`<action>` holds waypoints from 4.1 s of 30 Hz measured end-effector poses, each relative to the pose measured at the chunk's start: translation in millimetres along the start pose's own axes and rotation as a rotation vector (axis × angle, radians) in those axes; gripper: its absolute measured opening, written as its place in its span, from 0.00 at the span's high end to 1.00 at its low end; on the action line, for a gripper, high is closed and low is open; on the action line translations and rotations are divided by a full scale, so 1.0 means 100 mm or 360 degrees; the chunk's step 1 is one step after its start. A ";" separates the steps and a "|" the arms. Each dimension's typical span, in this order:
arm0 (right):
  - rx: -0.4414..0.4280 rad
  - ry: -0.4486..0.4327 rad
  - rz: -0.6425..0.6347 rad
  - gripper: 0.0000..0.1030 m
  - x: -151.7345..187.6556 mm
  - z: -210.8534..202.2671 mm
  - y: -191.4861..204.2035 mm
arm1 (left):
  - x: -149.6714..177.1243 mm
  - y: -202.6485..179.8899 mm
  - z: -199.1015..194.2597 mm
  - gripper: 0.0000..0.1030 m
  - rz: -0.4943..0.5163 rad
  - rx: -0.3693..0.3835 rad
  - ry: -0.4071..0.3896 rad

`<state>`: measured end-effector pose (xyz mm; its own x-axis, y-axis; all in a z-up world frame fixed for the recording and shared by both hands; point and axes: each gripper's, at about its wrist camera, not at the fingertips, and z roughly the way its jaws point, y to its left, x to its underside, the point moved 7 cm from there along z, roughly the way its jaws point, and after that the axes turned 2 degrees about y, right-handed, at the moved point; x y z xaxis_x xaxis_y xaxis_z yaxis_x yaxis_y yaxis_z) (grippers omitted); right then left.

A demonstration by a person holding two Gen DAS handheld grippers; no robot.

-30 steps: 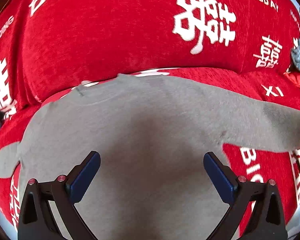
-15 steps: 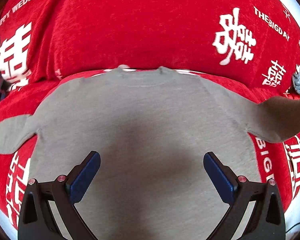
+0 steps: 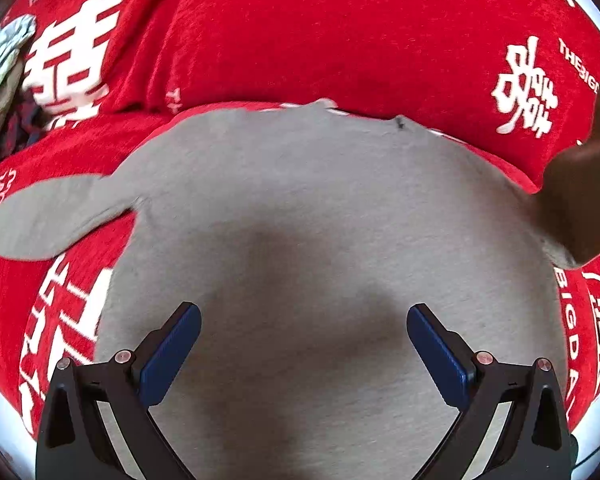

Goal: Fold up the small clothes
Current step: 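Lift the sleeve with the right tool and fold it across the sweater body, then open the right tool to release the sleeve and withdraw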

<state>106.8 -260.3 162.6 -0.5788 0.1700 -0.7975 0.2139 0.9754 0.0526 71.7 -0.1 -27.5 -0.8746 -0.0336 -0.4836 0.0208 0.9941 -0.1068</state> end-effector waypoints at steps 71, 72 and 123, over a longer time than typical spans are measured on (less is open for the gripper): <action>-0.0418 0.0521 -0.0403 0.32 1.18 0.98 1.43 | -0.22 0.37 -0.42 0.00 -0.0061 0.0084 -0.0081; -0.0376 0.0557 -0.0365 0.32 1.23 1.07 1.24 | -0.30 0.28 -0.40 0.00 -0.0044 0.0141 -0.0074; -0.0253 0.0429 -0.0365 0.20 1.74 0.72 0.80 | -0.20 1.63 -0.33 0.00 -0.0551 -0.0368 -0.0163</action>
<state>79.2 -162.4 -15.3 -0.7880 -0.0447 -0.6140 -0.0572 0.9984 0.0007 76.8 165.7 -6.3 -0.7580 -0.3678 -0.5386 -0.3848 0.9190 -0.0861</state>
